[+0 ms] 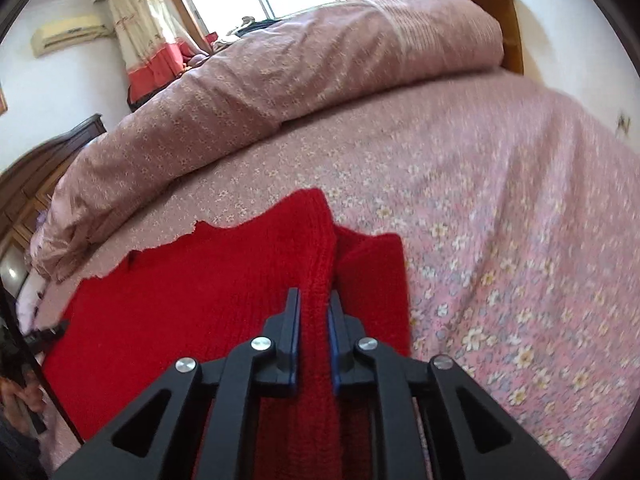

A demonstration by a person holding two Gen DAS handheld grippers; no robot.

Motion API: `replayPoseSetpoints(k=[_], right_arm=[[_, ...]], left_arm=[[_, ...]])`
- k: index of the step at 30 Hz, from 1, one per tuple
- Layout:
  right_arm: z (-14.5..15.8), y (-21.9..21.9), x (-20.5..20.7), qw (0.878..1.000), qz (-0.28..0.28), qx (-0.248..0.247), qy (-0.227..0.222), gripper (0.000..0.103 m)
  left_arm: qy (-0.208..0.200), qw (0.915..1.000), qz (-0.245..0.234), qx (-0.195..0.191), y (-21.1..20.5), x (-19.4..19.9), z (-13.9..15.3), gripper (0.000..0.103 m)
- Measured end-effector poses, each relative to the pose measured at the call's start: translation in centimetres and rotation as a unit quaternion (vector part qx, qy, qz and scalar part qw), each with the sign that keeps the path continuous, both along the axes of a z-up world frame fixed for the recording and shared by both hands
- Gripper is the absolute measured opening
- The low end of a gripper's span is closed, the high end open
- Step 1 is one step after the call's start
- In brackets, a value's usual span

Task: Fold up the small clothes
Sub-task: 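Open both tools to release the folded hem onto the cardigan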

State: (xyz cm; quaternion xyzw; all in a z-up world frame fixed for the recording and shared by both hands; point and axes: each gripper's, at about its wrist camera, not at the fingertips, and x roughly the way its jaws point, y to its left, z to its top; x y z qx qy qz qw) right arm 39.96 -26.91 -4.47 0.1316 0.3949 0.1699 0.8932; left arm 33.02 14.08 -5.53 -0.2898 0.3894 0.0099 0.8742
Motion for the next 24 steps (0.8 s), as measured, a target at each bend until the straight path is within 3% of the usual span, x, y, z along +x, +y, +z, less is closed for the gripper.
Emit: replayPoseSetpoints(k=[13,19,21,24], right_arm=[[-0.3,-0.4,0.0,1.000,0.001,0.010,0.009,0.013],[-0.4,-0.7,0.1,0.999,0.001,0.036,0.014,0.019],[-0.4,-1.0,0.1,0.998,0.001,0.055,0.015,0.024],[-0.4,-1.8,0.0,0.994,0.003,0.110,0.011,0.044]], left_arm=[[0.004,1.0000,0.001,0.002,1.2,-1.4,0.8,0.004],[0.009,0.9999,0.009,0.007,2.3,-2.2,1.4,0.016],[0.010,0.9999,0.010,0.005,2.6,-2.4,1.5,0.021],[0.010,0.9999,0.013,0.002,3.1,-2.8,1.6,0.028]])
